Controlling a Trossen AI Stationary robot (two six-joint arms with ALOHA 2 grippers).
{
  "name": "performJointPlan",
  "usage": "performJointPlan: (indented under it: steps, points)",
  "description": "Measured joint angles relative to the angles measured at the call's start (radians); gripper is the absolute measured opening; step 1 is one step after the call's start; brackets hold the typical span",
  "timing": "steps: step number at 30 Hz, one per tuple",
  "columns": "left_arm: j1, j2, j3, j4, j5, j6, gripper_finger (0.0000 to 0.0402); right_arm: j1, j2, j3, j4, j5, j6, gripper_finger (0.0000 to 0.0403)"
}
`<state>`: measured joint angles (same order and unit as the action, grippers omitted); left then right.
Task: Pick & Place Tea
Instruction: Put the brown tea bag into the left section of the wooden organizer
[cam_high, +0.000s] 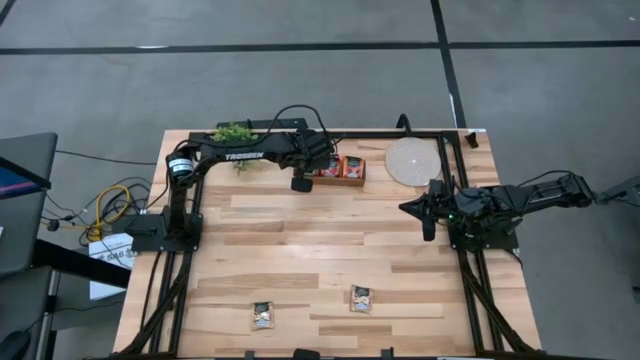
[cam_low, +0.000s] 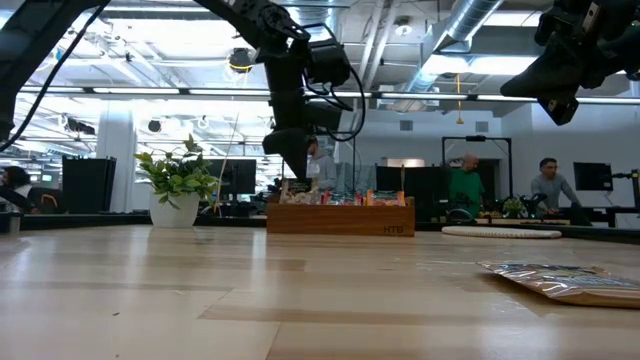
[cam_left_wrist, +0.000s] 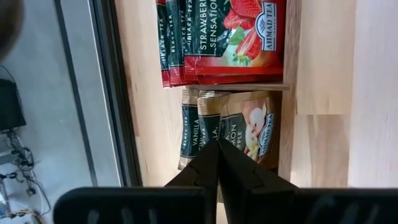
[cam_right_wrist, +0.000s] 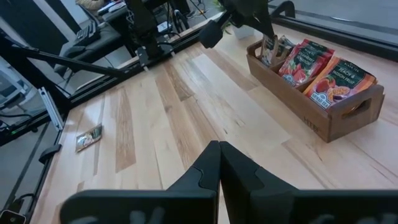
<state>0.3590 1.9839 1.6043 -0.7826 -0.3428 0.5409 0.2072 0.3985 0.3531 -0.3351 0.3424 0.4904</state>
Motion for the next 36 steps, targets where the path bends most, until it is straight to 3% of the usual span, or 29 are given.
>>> performJointPlan:
  steps: [5, 13, 20, 23, 27, 33, 36]
  points:
    - [0.008, 0.0, 0.0, 0.0, 0.015, -0.014, 0.0011, 0.0, 0.0, 0.0, 0.0, 0.0, 0.0, 0.0]
    - [0.022, 0.0, 0.0, 0.0, -0.001, -0.015, 0.0073, 0.0, 0.0, 0.0, 0.0, 0.0, 0.0, 0.0]
    - [0.011, -0.017, 0.0, -0.015, -0.259, -0.016, 0.01, 0.0, 0.0, 0.0, 0.0, 0.0, 0.0, 0.0]
    - [-0.021, -0.069, 0.001, -0.121, -0.29, -0.062, 0.0101, 0.0, 0.0, 0.0, 0.0, 0.0, 0.0, 0.0]
    - [-0.084, -0.151, 0.002, -0.362, -0.114, -0.201, 0.0101, 0.0, 0.0, 0.0, 0.0, 0.0, 0.0, 0.0]
    - [-0.149, -0.27, 0.001, -0.623, 0.478, -0.45, 0.0101, 0.0, 0.0, 0.0, 0.0, 0.0, 0.0, 0.0]
    - [-0.202, -0.307, 0.001, -0.642, 0.579, -0.547, 0.0101, 0.0, 0.0, 0.0, 0.0, 0.0, 0.0, 0.0]
